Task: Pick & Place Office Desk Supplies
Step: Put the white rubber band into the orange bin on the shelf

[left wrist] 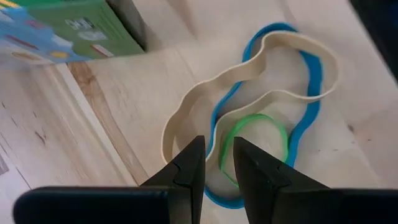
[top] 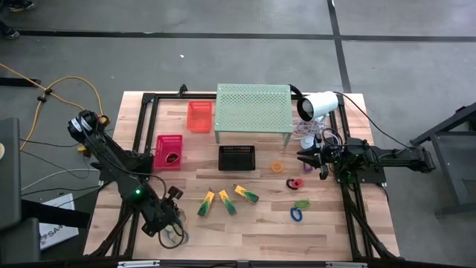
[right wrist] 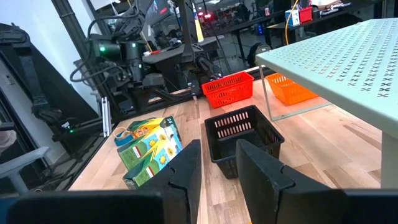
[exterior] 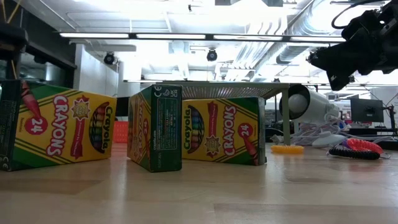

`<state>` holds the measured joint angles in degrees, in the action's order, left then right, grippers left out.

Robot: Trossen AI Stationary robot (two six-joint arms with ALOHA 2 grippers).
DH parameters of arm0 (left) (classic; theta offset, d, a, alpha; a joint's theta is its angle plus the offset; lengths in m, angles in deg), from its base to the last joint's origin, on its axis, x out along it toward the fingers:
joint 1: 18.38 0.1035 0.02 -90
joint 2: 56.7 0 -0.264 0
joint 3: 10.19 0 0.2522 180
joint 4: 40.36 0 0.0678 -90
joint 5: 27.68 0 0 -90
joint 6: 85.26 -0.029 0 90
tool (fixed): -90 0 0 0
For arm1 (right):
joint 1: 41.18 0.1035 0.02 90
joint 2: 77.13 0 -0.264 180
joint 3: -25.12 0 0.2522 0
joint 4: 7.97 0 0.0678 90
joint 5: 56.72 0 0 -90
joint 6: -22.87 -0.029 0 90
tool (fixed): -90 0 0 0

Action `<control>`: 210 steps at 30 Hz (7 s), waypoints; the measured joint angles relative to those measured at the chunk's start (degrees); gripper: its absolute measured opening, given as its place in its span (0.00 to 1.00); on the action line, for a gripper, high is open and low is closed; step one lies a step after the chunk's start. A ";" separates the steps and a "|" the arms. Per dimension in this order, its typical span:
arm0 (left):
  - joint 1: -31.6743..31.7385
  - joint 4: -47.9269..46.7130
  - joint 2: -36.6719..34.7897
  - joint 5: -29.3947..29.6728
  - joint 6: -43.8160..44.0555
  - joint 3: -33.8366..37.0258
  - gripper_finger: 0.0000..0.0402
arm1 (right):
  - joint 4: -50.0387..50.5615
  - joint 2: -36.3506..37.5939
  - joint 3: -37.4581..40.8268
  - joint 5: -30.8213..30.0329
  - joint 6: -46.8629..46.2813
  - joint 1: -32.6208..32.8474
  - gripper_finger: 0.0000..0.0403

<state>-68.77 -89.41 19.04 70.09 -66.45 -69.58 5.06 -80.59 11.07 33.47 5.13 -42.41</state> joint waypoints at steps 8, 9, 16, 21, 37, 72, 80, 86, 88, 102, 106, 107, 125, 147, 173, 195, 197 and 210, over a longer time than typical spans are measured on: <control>0.00 -0.01 3.95 -0.06 0.02 0.00 0.19 | 0.02 0.02 -0.01 0.00 0.00 0.00 0.22; 0.00 -0.02 4.32 -0.08 0.02 0.00 0.19 | 0.00 0.00 -0.01 0.00 -0.01 0.00 0.22; 0.00 -0.09 6.11 -0.20 0.01 0.00 0.19 | 0.02 0.00 0.00 0.00 0.00 0.00 0.22; 0.00 -0.22 7.70 -0.49 0.02 0.00 0.19 | 0.02 0.02 0.00 0.00 0.00 0.00 0.22; 0.00 -0.24 9.30 -0.97 0.02 0.02 0.16 | 0.00 0.00 -0.01 0.00 0.00 0.00 0.22; 1.53 -0.33 -3.39 -1.65 0.02 0.02 0.00 | 0.00 0.00 0.00 -0.02 0.00 0.00 0.22; 1.90 -0.35 -3.94 -1.67 0.02 0.02 0.00 | 0.00 0.02 0.00 0.00 0.00 0.00 0.22; 1.90 -0.39 -3.94 -1.67 0.08 0.02 0.00 | 0.02 0.00 -0.02 0.00 0.00 0.00 0.22; 1.90 -0.79 -3.94 -1.70 0.10 0.02 0.00 | 0.00 0.02 -0.02 -0.02 0.00 0.00 0.22; 1.90 -3.48 -3.90 -9.21 4.60 0.00 0.00 | 0.02 0.00 0.00 -0.02 0.00 0.00 0.22; 1.90 -3.48 -3.90 -9.21 5.23 0.00 0.00 | 0.00 0.00 -0.01 0.00 0.00 0.00 0.22; 1.90 -3.48 -3.90 -9.21 5.22 0.00 0.01 | 0.00 0.00 0.00 0.00 0.00 0.00 0.22; 1.90 -3.47 -3.90 -9.23 5.22 -0.02 0.01 | 0.01 0.00 0.00 -0.01 0.00 0.00 0.22; 1.90 -3.44 -3.90 -9.05 5.22 -0.02 0.01 | 0.02 0.00 0.00 0.00 0.00 0.00 0.22; 2.32 -0.72 -3.90 -6.97 11.54 -0.10 0.07 | 0.02 0.00 0.00 0.00 0.00 0.00 0.22; 2.23 -1.81 -3.86 -6.33 11.03 -0.09 0.01 | 0.01 0.00 -0.02 0.00 0.00 0.00 0.22; 2.23 -1.81 -3.86 -6.32 11.05 -0.09 0.01 | 0.00 0.00 -0.01 0.00 0.00 0.00 0.22; 2.23 -2.15 -3.86 -3.65 18.36 -0.09 0.01 | 0.02 0.02 -0.02 0.00 0.00 0.00 0.22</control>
<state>-66.54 -91.56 15.18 66.44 -48.08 -69.67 5.08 -80.58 11.05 33.47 5.13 -42.41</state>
